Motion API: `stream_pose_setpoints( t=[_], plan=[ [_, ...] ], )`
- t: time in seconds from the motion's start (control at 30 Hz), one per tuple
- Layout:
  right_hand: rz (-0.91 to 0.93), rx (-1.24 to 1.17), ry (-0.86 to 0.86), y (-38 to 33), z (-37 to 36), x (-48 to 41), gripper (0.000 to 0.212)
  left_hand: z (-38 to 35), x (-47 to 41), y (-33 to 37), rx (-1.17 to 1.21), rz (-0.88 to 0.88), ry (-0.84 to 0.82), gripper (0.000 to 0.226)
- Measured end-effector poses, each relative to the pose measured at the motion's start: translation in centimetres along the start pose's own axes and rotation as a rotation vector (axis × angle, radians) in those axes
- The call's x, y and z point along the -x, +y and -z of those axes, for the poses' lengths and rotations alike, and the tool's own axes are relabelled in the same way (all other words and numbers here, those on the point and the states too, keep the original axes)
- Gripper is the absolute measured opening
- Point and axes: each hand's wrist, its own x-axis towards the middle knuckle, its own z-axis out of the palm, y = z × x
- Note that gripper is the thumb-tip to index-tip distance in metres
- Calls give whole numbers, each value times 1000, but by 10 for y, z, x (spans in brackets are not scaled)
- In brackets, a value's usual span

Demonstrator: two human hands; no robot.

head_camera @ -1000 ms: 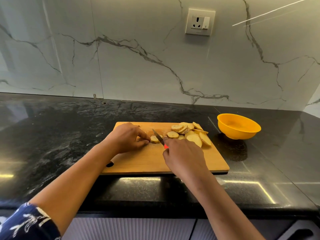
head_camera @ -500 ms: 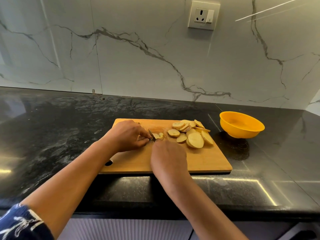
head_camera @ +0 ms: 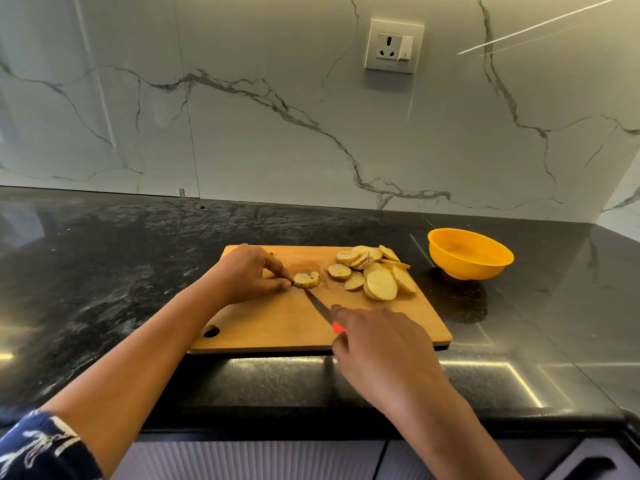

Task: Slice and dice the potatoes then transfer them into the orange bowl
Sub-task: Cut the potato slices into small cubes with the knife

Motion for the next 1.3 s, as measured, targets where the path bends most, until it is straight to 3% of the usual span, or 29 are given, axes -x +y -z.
stream_pose_setpoints(
  t=[0.1, 0.2, 0.3, 0.43, 0.73, 0.9, 1.07, 1.23, 1.3],
  plan=[
    [-57, -9, 86, 14, 10, -2, 41, 9, -9, 3, 26, -19, -27, 38],
    [-136, -11, 101, 24, 10, -6, 41, 22, -29, 11, -58, -73, -328, 58],
    [-152, -22, 87, 29, 7, -7, 41, 28, -50, 20, -114, -112, -552, 60],
    [-165, -35, 72, 32, 4, -8, 40, 26, -65, 20, -116, -182, -627, 51],
    [-126, -29, 12, 25, -3, -23, 40, 22, -56, 10, -135, -152, -451, 35],
    [-104, -28, 27, 18, -11, -29, 36, 12, -34, 10, -374, -14, -239, 47],
    [-92, -24, 25, 11, -18, -37, 34, -11, -9, 15, -324, 141, 18, 52],
    [-79, -14, 25, 5, -19, -46, 40, -15, 11, 9, -343, 35, 147, 54],
    [-66, -4, 46, 3, -22, -48, 41, -13, 19, 6, -328, -67, 141, 66]
  ],
)
